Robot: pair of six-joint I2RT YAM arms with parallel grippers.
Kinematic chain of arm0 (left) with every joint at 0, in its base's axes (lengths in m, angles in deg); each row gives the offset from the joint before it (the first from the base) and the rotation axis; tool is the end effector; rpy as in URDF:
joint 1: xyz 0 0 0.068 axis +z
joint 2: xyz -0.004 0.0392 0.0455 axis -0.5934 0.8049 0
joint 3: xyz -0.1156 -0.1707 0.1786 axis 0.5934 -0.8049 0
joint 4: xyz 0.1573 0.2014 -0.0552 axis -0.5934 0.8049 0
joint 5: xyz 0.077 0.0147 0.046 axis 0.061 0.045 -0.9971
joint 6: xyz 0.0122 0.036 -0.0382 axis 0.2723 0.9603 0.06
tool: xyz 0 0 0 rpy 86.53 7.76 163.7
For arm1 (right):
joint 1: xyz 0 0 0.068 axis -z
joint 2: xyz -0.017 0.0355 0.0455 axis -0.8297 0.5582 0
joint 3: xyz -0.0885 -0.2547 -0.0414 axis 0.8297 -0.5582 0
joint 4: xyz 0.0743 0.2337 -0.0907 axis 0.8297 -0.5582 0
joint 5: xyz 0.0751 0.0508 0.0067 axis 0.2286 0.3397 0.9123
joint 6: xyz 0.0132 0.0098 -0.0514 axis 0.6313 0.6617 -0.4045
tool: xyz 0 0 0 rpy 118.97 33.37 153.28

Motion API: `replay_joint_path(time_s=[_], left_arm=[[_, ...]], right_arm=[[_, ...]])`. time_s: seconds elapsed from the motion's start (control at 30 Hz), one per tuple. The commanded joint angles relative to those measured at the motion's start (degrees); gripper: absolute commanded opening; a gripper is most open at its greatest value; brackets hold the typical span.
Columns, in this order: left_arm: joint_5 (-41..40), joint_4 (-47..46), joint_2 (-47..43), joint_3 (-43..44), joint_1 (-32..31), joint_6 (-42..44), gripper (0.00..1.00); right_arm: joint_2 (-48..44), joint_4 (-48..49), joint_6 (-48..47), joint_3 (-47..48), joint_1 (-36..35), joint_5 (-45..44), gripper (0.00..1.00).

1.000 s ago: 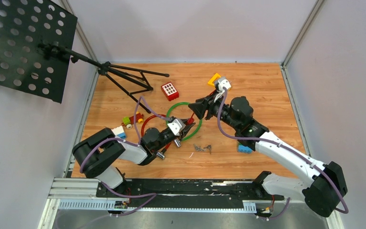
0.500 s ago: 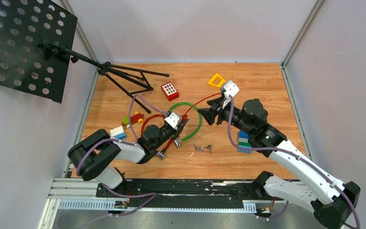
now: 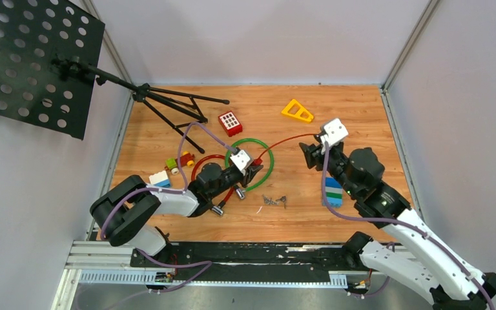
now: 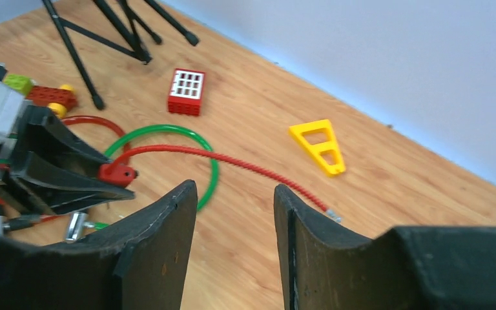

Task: Lock with the key
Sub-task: Lock the lock.

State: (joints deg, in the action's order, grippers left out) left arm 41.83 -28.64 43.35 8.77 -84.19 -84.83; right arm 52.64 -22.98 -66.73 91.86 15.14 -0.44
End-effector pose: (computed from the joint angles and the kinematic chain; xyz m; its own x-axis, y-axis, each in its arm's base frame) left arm 0.1876 -0.2107 0.1887 -0.0179 0.0212 -0.9996 0.7873 0.6166 -0.0010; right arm 0.1372 0.1114 0.3591 -0.0138 -0.2329 -0.9724 -0.5353 0.8231 -0.1896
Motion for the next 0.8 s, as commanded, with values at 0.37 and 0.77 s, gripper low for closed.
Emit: replay_joint_path(time_s=[0.37, 0.77], left_arm=[[20.9, -4.7, 2.7, 4.9, 0.9, -4.1, 0.0], [20.7, -4.1, 3.2, 5.2, 1.0, -4.3, 0.0]], right_arm=[[-7.3, -21.4, -36.5, 8.5, 0.2, 13.0, 0.53], [0.0, -35.8, -42.5, 18.2, 0.2, 16.4, 0.49]])
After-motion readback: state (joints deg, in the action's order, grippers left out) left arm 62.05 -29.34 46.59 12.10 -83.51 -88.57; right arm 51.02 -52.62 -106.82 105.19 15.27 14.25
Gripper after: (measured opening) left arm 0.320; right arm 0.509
